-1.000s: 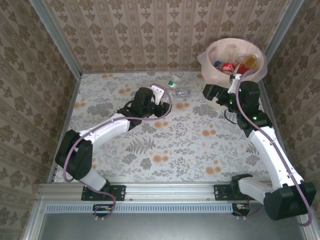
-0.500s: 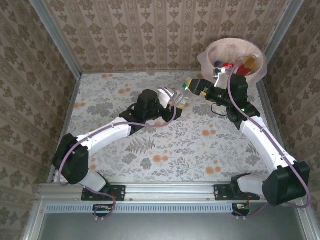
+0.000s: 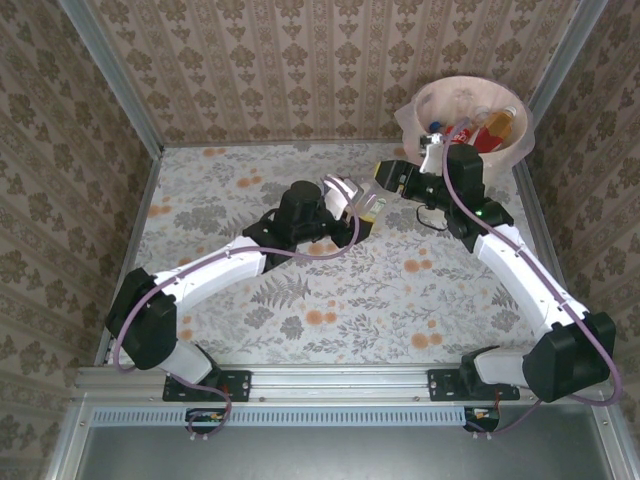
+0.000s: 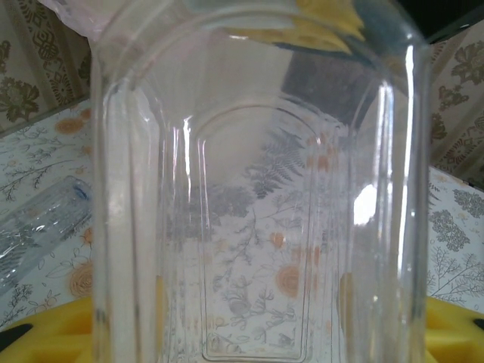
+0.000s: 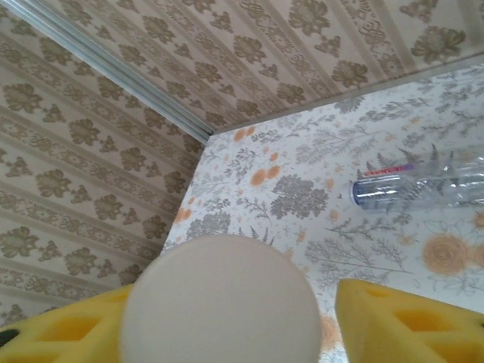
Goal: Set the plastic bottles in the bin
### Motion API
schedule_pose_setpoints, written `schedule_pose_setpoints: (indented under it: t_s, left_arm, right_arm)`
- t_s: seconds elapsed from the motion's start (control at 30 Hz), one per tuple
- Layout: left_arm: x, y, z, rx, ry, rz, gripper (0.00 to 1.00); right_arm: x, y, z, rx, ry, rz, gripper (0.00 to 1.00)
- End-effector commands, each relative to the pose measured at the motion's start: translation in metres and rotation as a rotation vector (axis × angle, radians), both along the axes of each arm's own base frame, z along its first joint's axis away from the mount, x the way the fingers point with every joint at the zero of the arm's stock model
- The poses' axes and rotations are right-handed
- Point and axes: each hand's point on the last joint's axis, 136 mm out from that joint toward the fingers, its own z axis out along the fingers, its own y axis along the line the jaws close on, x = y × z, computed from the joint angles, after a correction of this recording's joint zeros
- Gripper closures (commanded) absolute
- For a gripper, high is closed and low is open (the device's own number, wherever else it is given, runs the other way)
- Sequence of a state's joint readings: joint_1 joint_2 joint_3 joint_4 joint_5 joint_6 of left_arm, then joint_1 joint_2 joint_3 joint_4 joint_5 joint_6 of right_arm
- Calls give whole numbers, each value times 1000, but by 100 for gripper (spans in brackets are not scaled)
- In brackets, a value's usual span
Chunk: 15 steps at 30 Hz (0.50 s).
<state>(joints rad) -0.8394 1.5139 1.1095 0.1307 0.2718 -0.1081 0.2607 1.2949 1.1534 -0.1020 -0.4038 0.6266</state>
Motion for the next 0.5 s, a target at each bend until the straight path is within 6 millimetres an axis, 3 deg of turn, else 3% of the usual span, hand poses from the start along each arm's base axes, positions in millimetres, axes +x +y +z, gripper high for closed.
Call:
schedule_pose_setpoints:
  t_s: [0.0,0.13,0.3,0.47]
  left_arm:
    - [-1,-6,26,-34,-60,-20,63]
    - [0,-6,25,-26,-58,-16,62]
    - [2,-5,23,-12,-53,-6,60]
    - [8,2,33,-32,-54,52,24]
  right_arm:
    - [6,-4,1,-24,4,-33,46]
    - [6,-2,4,-12,3,-26,61]
    - [3,-4,12,-26,-16,-23,71]
    - [5,-14,27,-95,-56,-56,75]
